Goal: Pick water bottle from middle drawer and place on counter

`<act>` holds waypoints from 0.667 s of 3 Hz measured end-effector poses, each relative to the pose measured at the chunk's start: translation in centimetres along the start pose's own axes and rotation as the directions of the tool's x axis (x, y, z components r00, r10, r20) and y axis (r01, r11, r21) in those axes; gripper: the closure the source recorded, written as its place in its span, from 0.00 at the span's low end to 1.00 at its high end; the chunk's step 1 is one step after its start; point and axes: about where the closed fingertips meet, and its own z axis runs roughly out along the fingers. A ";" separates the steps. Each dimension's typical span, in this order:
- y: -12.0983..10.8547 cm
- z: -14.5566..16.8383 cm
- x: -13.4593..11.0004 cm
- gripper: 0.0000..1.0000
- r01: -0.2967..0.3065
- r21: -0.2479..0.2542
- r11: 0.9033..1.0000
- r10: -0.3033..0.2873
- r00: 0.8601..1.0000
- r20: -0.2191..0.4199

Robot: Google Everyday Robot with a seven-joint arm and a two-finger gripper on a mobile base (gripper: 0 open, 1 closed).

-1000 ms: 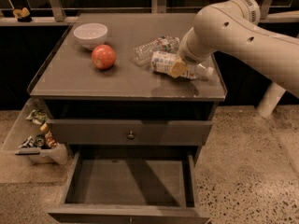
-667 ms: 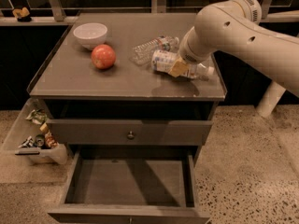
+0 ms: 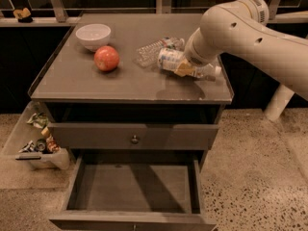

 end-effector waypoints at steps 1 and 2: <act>0.0 0.0 0.0 0.13 0.000 0.000 1.000 0.000 1.000 0.000; 0.0 0.0 0.0 0.00 0.000 0.000 1.000 0.000 1.000 0.000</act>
Offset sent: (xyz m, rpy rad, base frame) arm 0.0000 0.0000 0.0000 0.0000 0.0000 0.0000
